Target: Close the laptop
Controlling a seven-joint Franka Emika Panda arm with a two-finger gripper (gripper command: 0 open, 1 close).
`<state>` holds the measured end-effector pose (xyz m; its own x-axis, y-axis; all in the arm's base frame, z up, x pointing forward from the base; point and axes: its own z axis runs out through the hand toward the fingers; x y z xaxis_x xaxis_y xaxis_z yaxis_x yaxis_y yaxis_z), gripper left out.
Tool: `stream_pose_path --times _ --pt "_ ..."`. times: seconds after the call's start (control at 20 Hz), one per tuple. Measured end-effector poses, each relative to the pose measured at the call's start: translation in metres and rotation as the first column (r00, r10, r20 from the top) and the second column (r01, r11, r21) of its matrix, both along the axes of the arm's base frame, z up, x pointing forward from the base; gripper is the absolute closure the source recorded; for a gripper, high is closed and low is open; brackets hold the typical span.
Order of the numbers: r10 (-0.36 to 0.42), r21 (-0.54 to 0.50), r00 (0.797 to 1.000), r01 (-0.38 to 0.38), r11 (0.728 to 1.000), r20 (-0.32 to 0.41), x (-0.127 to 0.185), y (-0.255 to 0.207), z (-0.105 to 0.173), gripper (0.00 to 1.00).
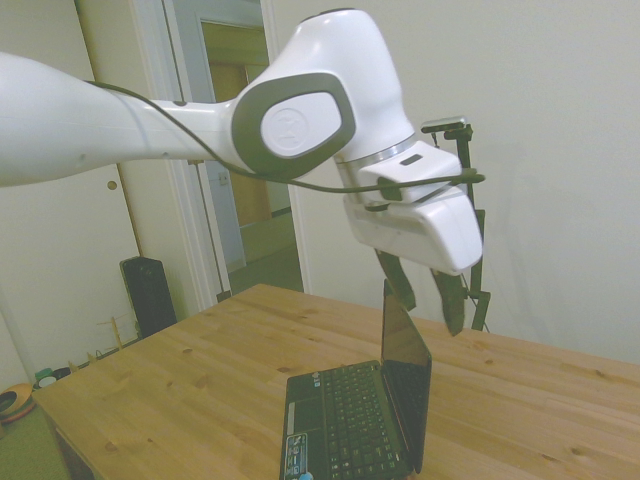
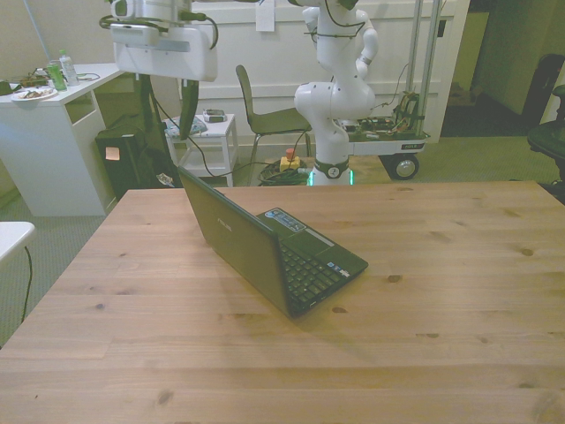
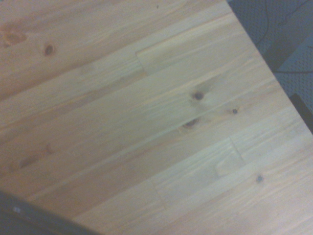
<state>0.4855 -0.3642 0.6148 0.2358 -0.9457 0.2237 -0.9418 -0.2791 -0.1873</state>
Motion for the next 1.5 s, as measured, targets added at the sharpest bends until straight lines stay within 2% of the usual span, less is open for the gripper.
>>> stream_pose_path --times 0.05,0.35,0.6,0.85,1.15,1.5 --pt "-0.003 0.002 1.0 0.003 1.0 0.002 0.012 -0.004 -0.001 1.0" --pt "0.046 0.02 0.998 -0.046 0.999 -0.036 0.092 0.002 -0.023 1.0" --pt "0.094 0.053 0.994 -0.091 0.994 -0.06 0.127 0.021 -0.031 1.0" --pt "0.118 0.083 0.99 -0.111 0.99 -0.08 0.135 0.033 -0.046 1.0" --pt "0.14 0.128 0.984 -0.126 0.984 -0.109 0.13 0.05 -0.07 1.0" --pt "0.193 0.151 0.976 -0.177 0.973 -0.1 0.119 0.097 -0.088 1.0"
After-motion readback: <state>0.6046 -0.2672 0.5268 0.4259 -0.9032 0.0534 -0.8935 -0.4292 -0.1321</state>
